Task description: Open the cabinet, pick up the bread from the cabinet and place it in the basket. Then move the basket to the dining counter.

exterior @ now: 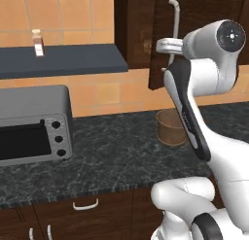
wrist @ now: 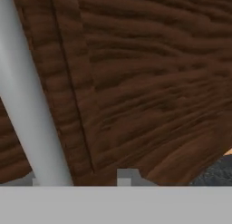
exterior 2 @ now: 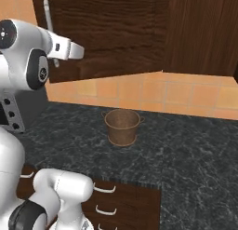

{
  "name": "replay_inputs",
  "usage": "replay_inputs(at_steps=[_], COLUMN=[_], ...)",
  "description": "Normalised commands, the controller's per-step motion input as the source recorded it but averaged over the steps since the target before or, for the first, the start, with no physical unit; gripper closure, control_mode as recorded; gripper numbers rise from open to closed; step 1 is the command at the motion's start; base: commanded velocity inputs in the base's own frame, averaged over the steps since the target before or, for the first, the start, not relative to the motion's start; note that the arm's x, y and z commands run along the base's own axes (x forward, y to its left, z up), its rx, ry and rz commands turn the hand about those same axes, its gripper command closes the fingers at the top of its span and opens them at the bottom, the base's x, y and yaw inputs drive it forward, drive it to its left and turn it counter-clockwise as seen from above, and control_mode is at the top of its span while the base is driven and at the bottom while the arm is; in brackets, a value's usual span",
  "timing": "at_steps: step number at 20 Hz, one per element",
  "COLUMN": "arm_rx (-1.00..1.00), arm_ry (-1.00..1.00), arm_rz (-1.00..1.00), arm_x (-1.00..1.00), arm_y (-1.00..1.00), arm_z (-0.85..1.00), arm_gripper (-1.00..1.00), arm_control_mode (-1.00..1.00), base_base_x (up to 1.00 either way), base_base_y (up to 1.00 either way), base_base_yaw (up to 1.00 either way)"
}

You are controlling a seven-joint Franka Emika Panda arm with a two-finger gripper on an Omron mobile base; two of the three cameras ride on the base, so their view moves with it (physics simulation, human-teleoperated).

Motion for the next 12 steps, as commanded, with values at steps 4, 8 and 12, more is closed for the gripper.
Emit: replay_inputs(at_steps=[4,8,12], arm_rx=[0.00,0.00,0.00], arm_ry=[-0.01,0.00,0.00], arm_rz=[0.00,0.00,0.00], arm_x=[-0.87,-0.87,-0.88], arm_y=[-1.00,-1.00,-1.00], arm_z=[-0.15,-0.11,-0.08], arm_gripper=[1.00,1.00,1.00], arm_control_mode=[-1.00,-1.00,-1.00], base_base_x=[0.00,0.00,0.00], base_base_y=[0.00,0.00,0.00], base_base_yaw=[0.00,0.00,0.00])
